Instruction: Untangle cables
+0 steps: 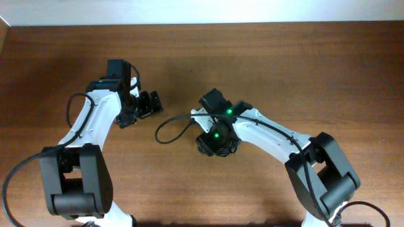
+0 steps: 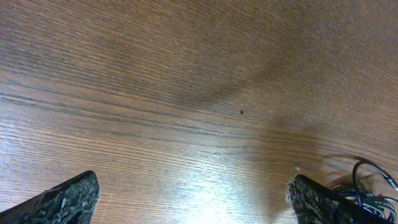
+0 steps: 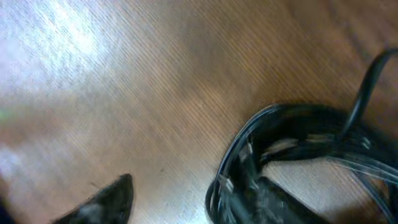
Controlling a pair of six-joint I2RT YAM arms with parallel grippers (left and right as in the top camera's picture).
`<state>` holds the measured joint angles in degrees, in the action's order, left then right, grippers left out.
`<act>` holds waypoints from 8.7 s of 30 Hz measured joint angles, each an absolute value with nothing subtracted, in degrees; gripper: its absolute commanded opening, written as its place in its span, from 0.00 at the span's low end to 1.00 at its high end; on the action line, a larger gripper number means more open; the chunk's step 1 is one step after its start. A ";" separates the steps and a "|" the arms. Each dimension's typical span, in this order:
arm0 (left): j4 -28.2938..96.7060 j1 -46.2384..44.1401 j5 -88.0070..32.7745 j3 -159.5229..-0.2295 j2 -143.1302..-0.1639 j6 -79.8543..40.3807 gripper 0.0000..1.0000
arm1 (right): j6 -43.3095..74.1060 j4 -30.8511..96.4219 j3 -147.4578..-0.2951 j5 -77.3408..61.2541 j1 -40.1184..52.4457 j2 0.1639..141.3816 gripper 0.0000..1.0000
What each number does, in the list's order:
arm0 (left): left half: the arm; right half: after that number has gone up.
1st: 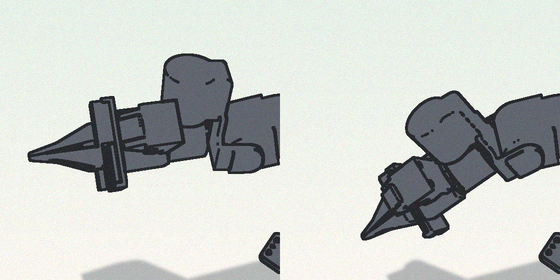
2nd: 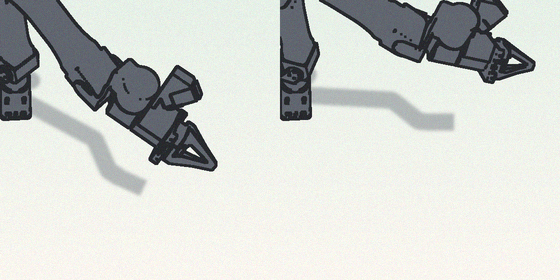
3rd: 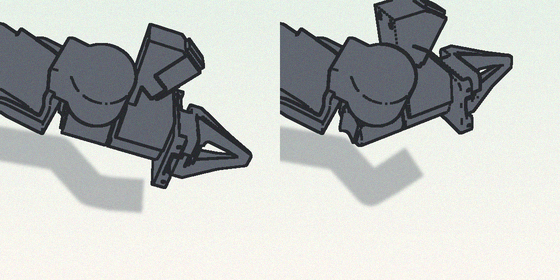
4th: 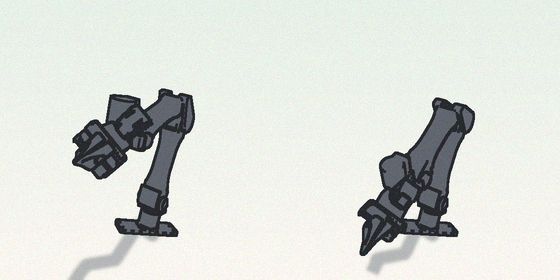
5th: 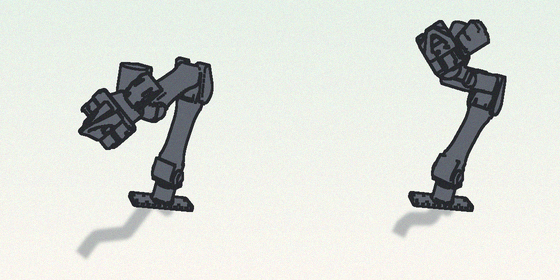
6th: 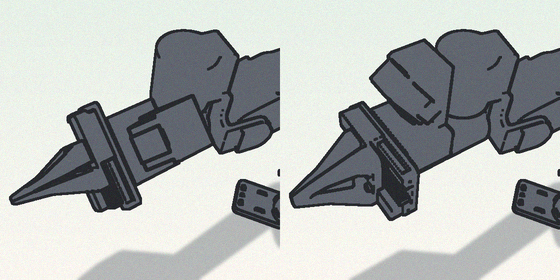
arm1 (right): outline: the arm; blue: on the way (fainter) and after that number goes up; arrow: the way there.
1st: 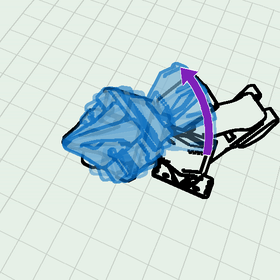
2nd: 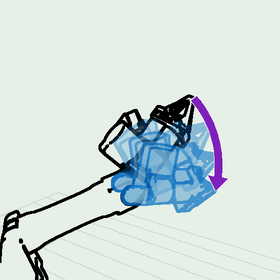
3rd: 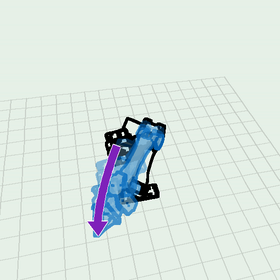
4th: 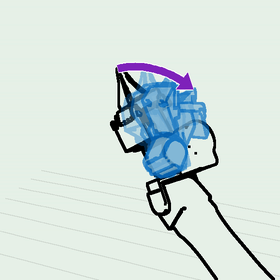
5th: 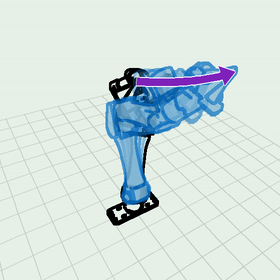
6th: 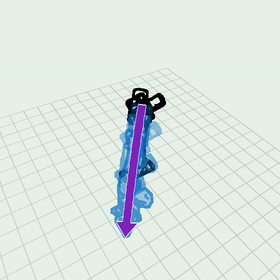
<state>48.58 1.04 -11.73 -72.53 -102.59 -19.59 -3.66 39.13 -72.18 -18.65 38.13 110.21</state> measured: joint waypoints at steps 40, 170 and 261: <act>48.53 1.04 -11.73 -72.53 -102.59 -19.57 0.99 | 5.23 57.95 -80.25 -37.91 27.90 110.19 0.52; 41.54 1.02 -13.98 -72.47 -102.59 -23.11 0.84 | 37.93 60.97 -96.64 -24.60 24.91 108.57 0.04; 38.44 -11.40 -48.47 -71.09 -103.57 6.11 0.00 | 10.44 60.75 -84.07 -47.70 14.26 110.69 0.30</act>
